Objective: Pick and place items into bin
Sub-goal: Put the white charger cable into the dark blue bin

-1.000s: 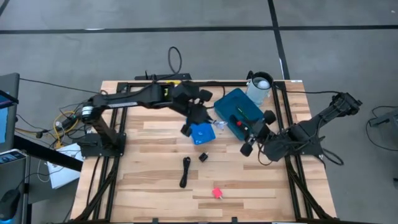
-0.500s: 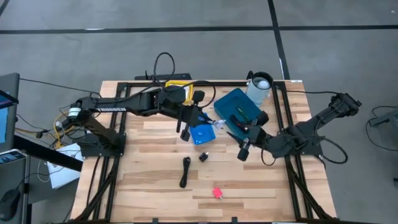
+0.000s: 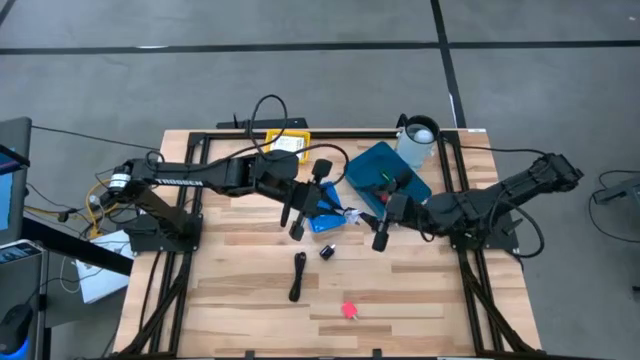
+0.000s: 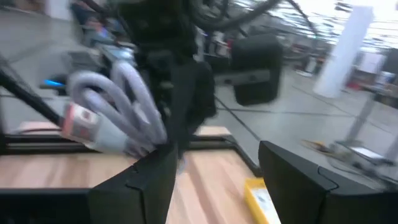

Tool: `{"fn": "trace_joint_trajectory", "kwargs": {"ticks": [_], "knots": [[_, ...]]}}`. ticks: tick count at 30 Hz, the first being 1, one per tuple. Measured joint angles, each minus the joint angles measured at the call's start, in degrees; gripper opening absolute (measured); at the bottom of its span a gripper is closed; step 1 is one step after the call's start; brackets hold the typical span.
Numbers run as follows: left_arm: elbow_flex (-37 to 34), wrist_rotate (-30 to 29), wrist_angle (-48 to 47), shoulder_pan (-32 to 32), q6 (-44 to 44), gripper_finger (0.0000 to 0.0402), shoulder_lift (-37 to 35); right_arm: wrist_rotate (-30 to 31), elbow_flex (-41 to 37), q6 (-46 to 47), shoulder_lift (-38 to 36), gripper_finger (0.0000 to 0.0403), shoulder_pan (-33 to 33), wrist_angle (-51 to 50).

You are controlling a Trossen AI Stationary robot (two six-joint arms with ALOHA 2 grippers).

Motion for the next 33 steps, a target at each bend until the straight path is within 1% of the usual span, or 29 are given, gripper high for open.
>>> {"fn": "trace_joint_trajectory", "kwargs": {"ticks": [3, 9, 11, 16, 20, 24, 27, 31, 33], "knots": [[0.00, 0.13, -0.10, 0.00, 0.02, 0.0011, 0.00, -4.85, 0.01, 0.10, 0.00, 0.0219, -1.35, 0.24], [-0.09, 0.41, -0.88, -0.04, 0.09, 0.0011, 0.05, -8.29, 0.04, -1.02, 0.74, 0.0217, -1.76, -0.29], [-0.09, 0.53, -0.99, -0.04, 0.11, 0.0011, 0.07, -8.30, 0.10, -1.20, 0.69, 0.0215, -1.48, -1.40], [-0.02, -0.50, -1.31, 0.11, 0.09, 0.0011, 0.03, -6.10, -0.11, -1.35, 0.18, 0.0208, 0.32, -10.37], [-0.02, -0.37, -1.65, 0.09, 0.09, 0.0012, 0.02, -5.49, -0.05, -1.37, -0.08, 0.0201, 1.22, -11.75], [-0.02, -0.25, -1.43, 0.07, 0.10, 0.0012, 0.04, -5.51, -0.07, -2.21, -0.07, 0.0196, 1.19, -8.95], [-0.02, -0.24, -1.33, 0.11, 0.09, 0.0012, 0.02, -6.31, -0.07, -4.15, -0.07, 0.0194, 0.95, -4.94], [-0.02, -0.07, -1.26, 0.07, 0.07, 0.0012, 0.03, -11.26, -0.04, -5.83, -0.11, 0.0194, 0.95, -1.16], [-0.02, -0.04, -1.20, 0.07, 0.04, 0.0012, 0.02, -12.64, -0.04, -5.83, -0.11, 0.0192, 0.91, -0.79]]}}
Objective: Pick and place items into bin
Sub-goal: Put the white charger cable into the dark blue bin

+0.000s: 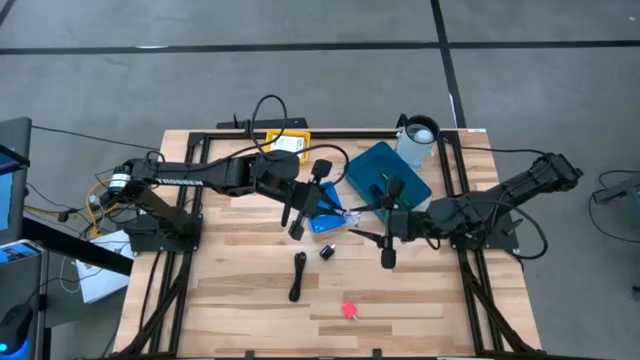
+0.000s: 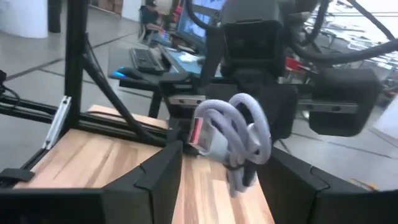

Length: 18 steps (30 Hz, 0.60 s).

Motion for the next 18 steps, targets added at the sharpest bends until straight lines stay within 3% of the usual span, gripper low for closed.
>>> {"fn": "trace_joint_trajectory", "kwargs": {"ticks": [8, 16, 18], "knots": [[0.02, 0.17, 0.93, -0.01, -0.02, 0.0012, 0.02, -4.80, 0.00, 0.42, 0.00, 0.0159, -1.26, 1.71], [0.02, -0.07, 0.63, 0.00, -0.21, 0.0012, 0.02, -6.85, 0.02, 0.44, 0.00, 0.0048, -3.29, 2.01], [0.02, -0.07, 0.61, -0.02, -0.46, 0.0012, 0.02, -6.96, 0.04, 0.43, 0.00, 0.0041, -3.40, 1.91]]}}
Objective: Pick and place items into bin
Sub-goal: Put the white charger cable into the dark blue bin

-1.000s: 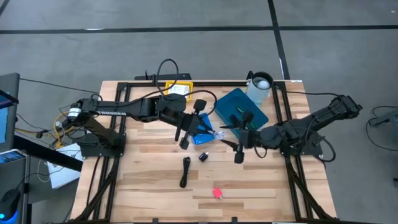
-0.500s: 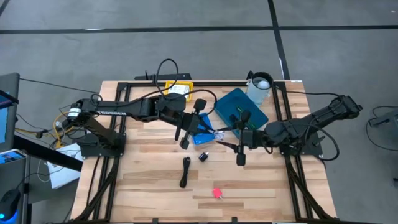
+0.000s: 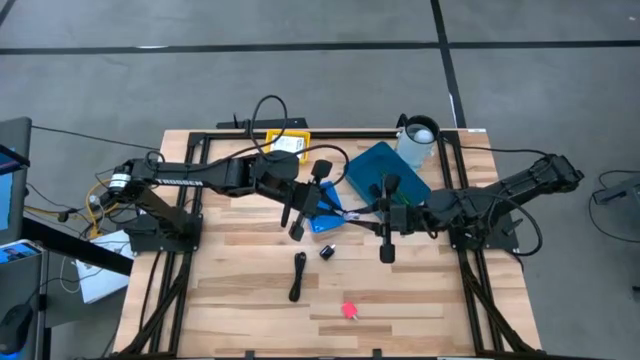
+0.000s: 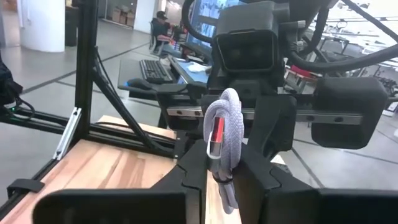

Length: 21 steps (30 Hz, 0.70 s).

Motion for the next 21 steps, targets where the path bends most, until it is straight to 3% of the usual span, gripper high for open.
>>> {"fn": "trace_joint_trajectory", "kwargs": {"ticks": [7, 13, 21], "knots": [[0.00, 0.47, -0.26, 0.00, -0.38, 0.0029, 0.00, 0.19, 0.02, 0.47, 0.00, 0.0041, 0.02, -0.14], [0.02, 2.44, 0.13, -0.71, -0.50, 0.0072, 0.00, 0.15, 0.02, 0.55, 0.00, 0.0041, 0.04, -0.34], [0.04, -5.99, -1.72, -3.04, -3.83, 0.0168, 0.00, 0.55, 0.01, 0.54, 0.00, 0.0041, 0.02, -0.59]]}}
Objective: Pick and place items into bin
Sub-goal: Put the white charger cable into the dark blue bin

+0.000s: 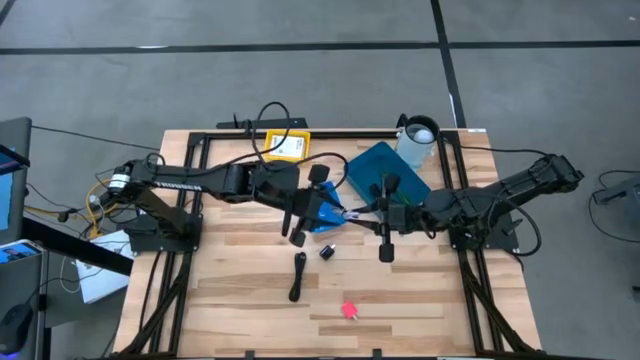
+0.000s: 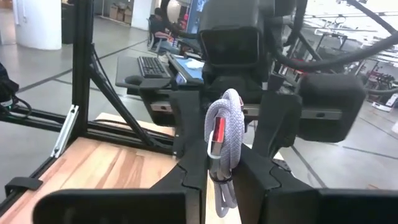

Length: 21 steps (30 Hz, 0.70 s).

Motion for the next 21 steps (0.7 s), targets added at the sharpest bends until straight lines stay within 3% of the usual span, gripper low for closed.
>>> {"fn": "trace_joint_trajectory", "kwargs": {"ticks": [5, 9, 14, 21], "knots": [[0.00, -4.83, -7.08, -1.19, -1.55, 0.0217, -0.18, 5.03, -0.01, 0.60, 0.00, 0.0041, -0.04, -3.42], [0.00, -5.35, -13.90, -1.40, -2.99, 0.0238, -0.70, 7.53, -0.01, 3.88, -0.42, 0.0042, -2.11, -8.66], [0.07, -4.95, -20.09, -1.44, -6.54, 0.0245, -1.92, 9.48, 0.09, 11.54, -1.50, 0.0042, -7.98, -19.45], [0.04, -4.39, -25.24, -1.42, -9.50, 0.0245, -2.23, 6.04, 0.01, 24.69, -1.92, 0.0043, -18.89, -39.04]]}}
